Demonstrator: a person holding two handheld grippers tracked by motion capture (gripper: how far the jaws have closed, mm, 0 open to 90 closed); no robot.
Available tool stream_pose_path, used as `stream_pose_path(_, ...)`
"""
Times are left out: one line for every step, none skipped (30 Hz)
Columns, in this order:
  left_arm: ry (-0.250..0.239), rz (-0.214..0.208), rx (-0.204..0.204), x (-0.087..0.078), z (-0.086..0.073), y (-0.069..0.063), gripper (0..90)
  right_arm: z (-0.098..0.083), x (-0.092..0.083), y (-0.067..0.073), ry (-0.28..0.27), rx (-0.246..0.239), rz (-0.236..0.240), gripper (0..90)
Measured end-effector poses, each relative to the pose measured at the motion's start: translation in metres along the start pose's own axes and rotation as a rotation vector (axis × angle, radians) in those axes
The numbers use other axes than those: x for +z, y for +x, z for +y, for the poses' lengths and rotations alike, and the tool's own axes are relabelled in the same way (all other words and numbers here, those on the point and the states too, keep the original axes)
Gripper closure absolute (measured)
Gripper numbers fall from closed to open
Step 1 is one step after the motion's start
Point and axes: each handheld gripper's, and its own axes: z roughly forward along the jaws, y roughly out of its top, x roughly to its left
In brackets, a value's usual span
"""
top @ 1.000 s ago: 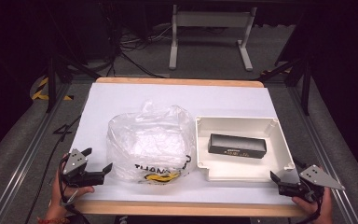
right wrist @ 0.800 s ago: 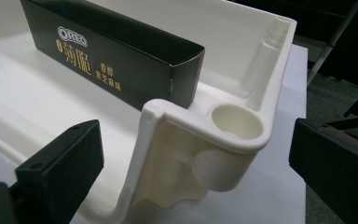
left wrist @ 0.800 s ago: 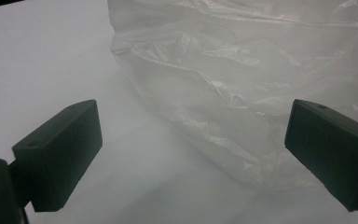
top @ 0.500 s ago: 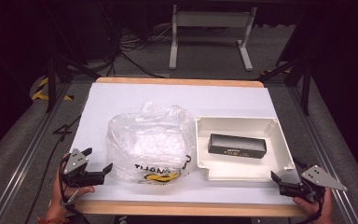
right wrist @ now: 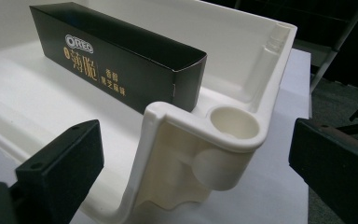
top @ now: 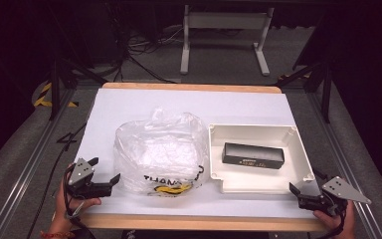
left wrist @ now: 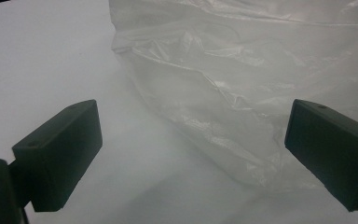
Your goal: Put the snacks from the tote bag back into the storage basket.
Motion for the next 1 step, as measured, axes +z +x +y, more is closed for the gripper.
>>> stream_pose_path(0.0,0.0,-0.002,0.0001,0.0,0.0002,4.7,0.0,-0.0002,0.0,0.001,-0.002,-0.002,3.7)
